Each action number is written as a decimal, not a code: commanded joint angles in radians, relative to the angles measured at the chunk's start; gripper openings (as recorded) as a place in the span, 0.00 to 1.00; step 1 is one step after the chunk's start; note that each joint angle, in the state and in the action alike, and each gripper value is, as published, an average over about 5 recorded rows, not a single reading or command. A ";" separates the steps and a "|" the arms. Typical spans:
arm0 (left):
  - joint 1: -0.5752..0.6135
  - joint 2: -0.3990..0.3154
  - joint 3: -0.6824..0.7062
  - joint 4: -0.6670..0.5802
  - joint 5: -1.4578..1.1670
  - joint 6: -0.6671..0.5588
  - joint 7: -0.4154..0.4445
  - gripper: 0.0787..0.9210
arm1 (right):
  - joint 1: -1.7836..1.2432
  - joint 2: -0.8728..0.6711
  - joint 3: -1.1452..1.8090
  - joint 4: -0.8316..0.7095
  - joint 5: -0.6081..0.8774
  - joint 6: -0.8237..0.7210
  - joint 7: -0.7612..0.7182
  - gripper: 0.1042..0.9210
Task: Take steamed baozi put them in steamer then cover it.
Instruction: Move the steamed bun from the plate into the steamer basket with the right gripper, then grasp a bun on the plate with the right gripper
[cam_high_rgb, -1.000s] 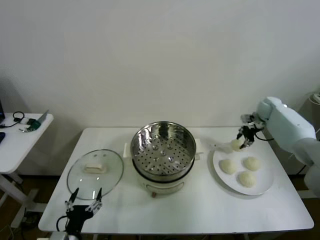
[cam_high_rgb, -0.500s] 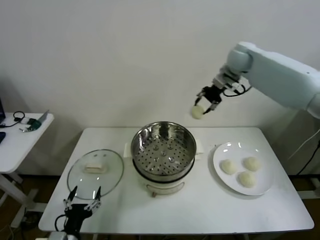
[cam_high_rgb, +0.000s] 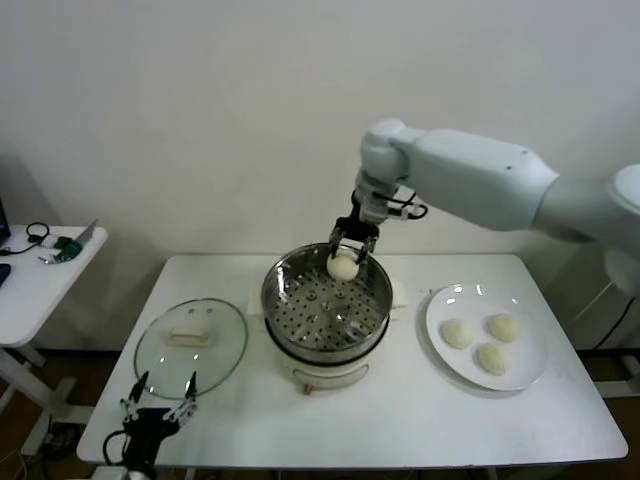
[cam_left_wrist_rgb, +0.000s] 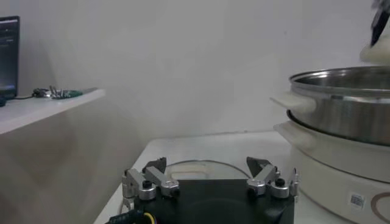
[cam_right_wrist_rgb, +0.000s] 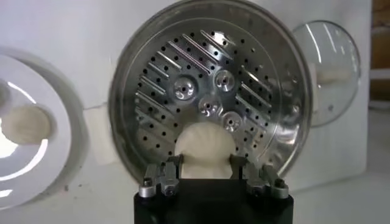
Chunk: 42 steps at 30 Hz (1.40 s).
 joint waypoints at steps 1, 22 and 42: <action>0.005 0.000 0.002 -0.006 0.004 -0.003 -0.001 0.88 | -0.165 0.110 0.104 -0.125 -0.252 0.065 0.086 0.56; 0.013 -0.004 0.012 -0.013 0.008 -0.007 -0.004 0.88 | -0.133 0.118 0.072 -0.207 -0.129 0.063 0.083 0.63; 0.042 0.000 0.031 -0.047 0.020 -0.001 -0.003 0.88 | 0.547 -0.375 -0.748 0.229 0.773 -0.777 -0.043 0.88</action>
